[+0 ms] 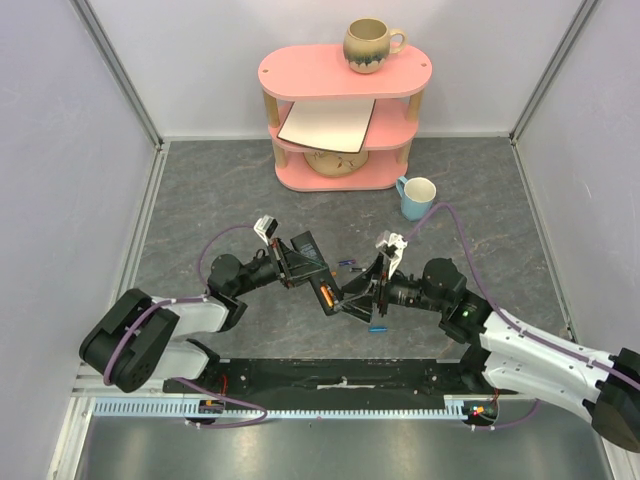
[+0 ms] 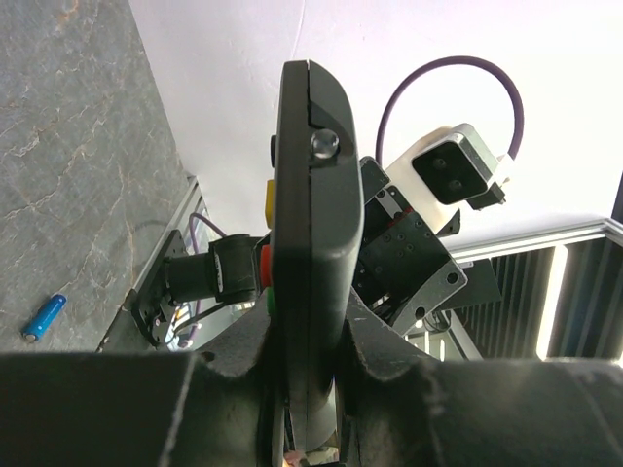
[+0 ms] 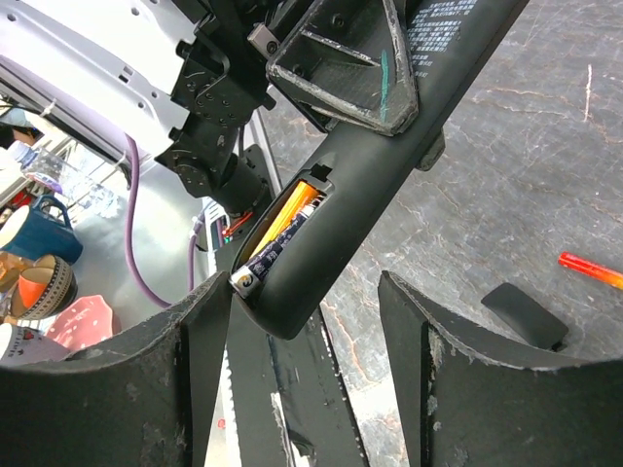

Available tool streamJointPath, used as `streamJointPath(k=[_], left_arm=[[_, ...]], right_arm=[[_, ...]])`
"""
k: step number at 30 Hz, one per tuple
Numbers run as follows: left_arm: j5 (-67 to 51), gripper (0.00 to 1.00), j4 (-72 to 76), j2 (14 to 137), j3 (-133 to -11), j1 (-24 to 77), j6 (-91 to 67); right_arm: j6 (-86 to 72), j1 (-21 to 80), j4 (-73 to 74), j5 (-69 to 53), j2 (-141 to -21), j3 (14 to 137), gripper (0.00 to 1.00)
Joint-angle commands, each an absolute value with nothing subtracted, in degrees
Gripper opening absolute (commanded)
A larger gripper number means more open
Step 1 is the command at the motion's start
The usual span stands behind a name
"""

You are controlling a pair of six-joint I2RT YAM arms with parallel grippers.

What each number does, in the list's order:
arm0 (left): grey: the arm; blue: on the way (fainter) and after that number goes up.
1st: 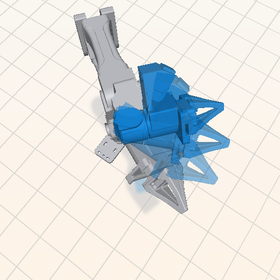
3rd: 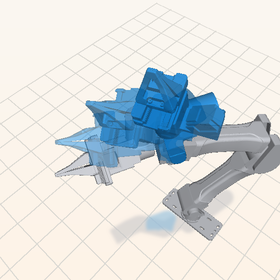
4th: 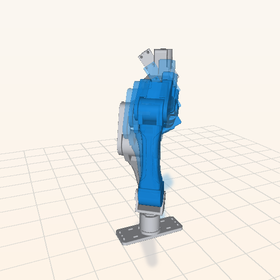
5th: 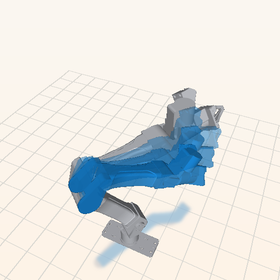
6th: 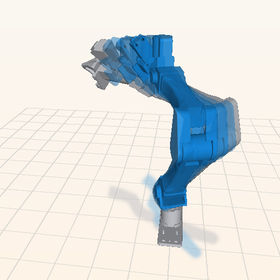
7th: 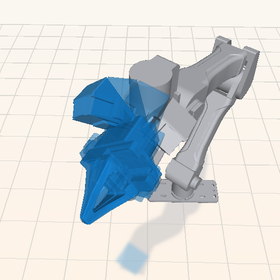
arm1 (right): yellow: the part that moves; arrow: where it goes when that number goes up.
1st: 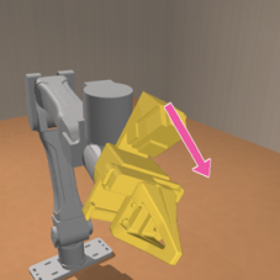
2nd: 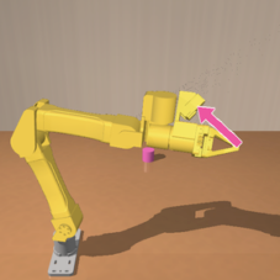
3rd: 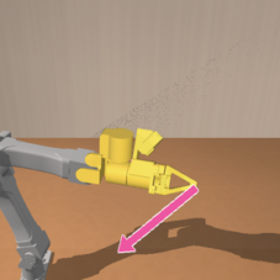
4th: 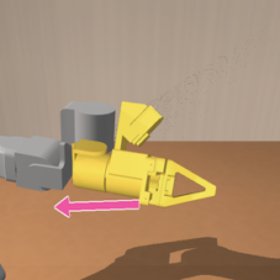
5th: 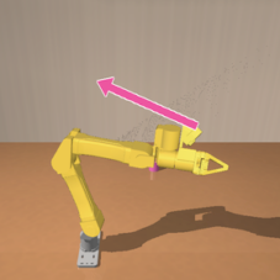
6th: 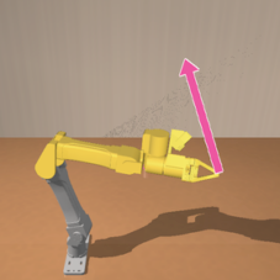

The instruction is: Load the batteries into the remote control

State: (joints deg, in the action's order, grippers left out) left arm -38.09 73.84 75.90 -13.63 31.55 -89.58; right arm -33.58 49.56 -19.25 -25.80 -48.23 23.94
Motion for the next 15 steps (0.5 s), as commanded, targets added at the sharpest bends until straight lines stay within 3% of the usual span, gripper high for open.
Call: streamJointPath(k=[1,15], left_arm=[[-40.0,0.02,86.1,73.8,-13.5,31.6,-90.8],[-40.3,0.02,86.0,71.6,-13.3,31.6,-90.7]], right_arm=[[-34.5,48.8,-22.1,-25.8,-49.2,23.4,0.68],[-38.1,47.8,-25.5,-26.0,-52.9,22.8,0.57]])
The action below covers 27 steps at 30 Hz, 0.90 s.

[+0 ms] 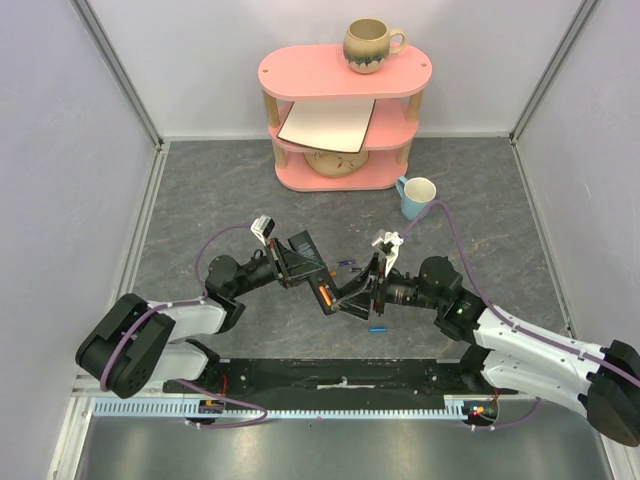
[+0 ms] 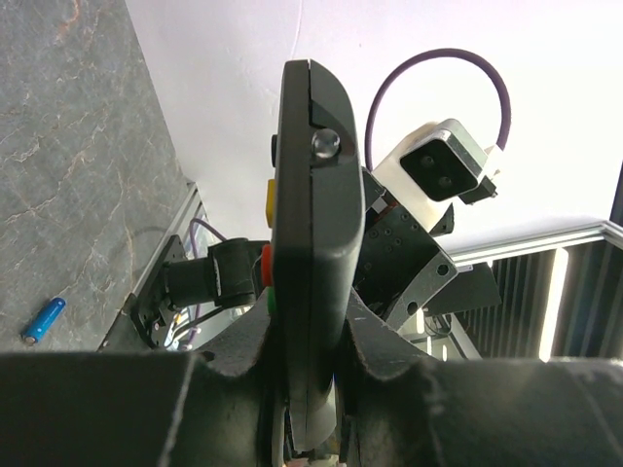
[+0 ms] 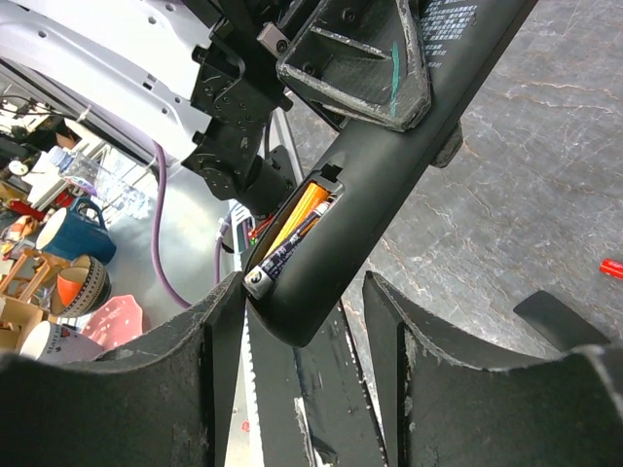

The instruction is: Load the batteries into the remote control

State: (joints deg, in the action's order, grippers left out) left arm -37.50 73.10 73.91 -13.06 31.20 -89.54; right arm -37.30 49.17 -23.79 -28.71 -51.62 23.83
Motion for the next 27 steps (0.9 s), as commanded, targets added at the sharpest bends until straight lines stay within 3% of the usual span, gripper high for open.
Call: streamJointPath(k=[1,27], left_arm=[[-40.2,0.02,86.0,71.5,-13.3,31.6,-90.7],[-41.0,0.02,82.1,66.4,-13.0,31.6,-87.8]], right_arm=[[-38.3,47.7,-25.7,-26.0,-53.2,22.9,0.57],[-46.2,46.8,-32.6,-28.8,-59.3,22.1,0.40]])
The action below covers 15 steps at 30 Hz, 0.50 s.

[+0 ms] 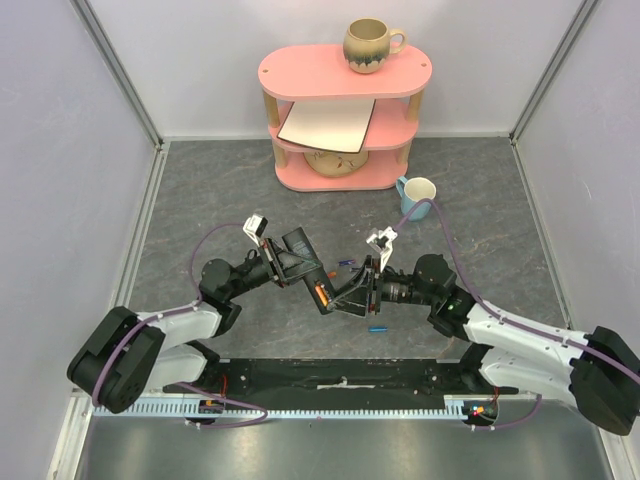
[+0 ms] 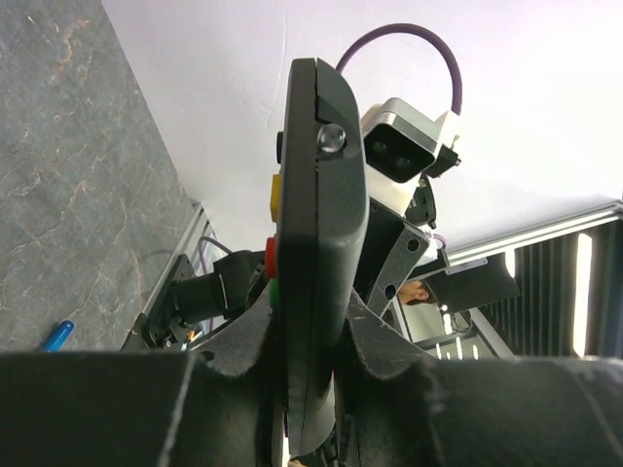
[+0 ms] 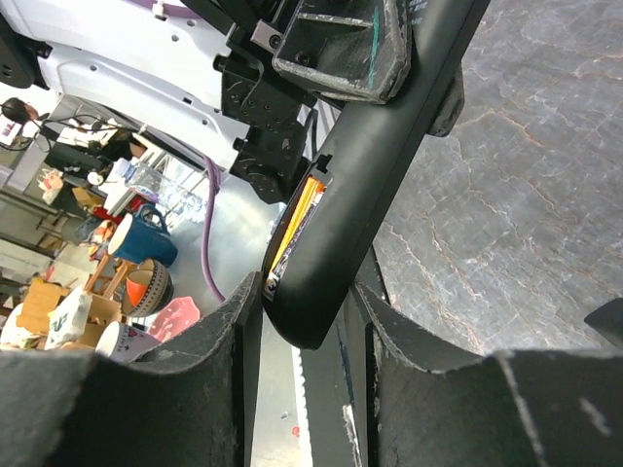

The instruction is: Load the batteries into the remote control

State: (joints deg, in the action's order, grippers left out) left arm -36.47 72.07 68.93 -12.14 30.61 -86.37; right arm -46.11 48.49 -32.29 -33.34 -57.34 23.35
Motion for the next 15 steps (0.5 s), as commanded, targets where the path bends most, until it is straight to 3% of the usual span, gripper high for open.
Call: streamJointPath(k=[1,15], left_arm=[[-41.0,0.02,82.1,66.3,-12.9,31.6,-87.8],[-41.1,0.02,80.9,65.3,-12.0,31.6,-86.9]], right_arm=[[-46.9,46.8,-33.3,-28.9,-59.6,22.0,0.40],[-54.5,46.2,-40.0,-30.7,-64.4,22.6,0.18]])
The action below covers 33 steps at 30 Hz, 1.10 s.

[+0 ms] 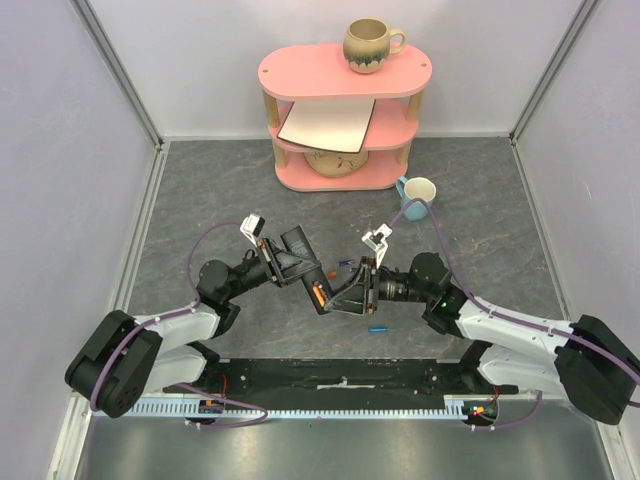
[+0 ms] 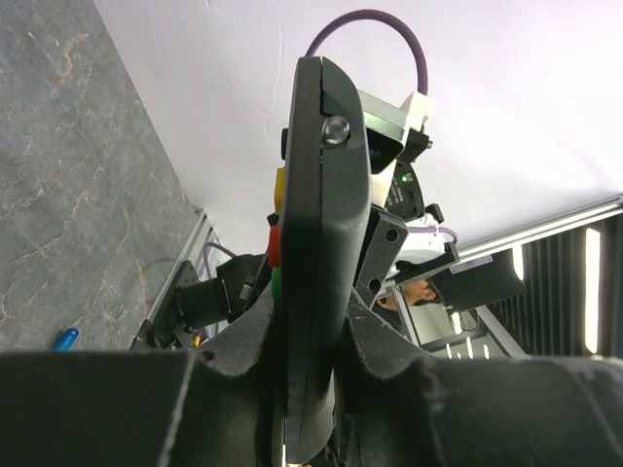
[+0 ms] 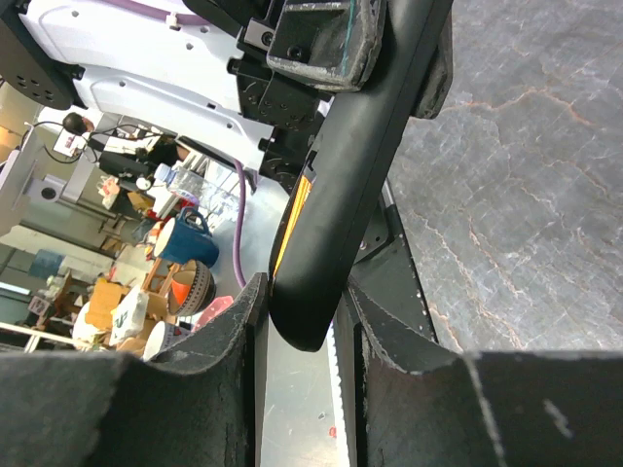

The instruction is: Load the batteries into the remote control

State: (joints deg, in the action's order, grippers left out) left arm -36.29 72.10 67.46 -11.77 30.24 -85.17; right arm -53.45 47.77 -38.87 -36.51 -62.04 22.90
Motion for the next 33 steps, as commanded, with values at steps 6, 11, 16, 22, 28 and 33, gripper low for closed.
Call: streamJointPath(k=[6,11,16,22,28,33], left_arm=[[-41.2,0.02,78.8,64.4,-12.1,31.6,-85.5],[-41.6,0.02,76.6,63.6,-12.4,31.6,-84.6],[-41.7,0.02,73.2,62.3,-12.5,31.7,-83.0],[-42.2,0.02,66.3,60.0,-13.4,32.0,-80.5],[-42.7,0.02,61.4,58.7,-14.0,32.5,-78.8],[-42.7,0.02,59.0,58.8,-14.4,33.0,-77.8]], right_arm=[[-57.0,46.2,-39.1,-31.0,-65.8,24.0,0.05],[-59.0,45.9,-38.3,-31.0,-67.1,24.9,0.00],[-60.7,45.3,-38.1,-31.0,-68.0,25.1,0.00],[-61.5,43.9,-37.4,-30.0,-68.0,25.6,0.06],[-62.0,43.1,-37.4,-29.8,-69.3,26.6,0.09],[-62.8,42.8,-37.0,-29.4,-71.5,28.3,0.11]])
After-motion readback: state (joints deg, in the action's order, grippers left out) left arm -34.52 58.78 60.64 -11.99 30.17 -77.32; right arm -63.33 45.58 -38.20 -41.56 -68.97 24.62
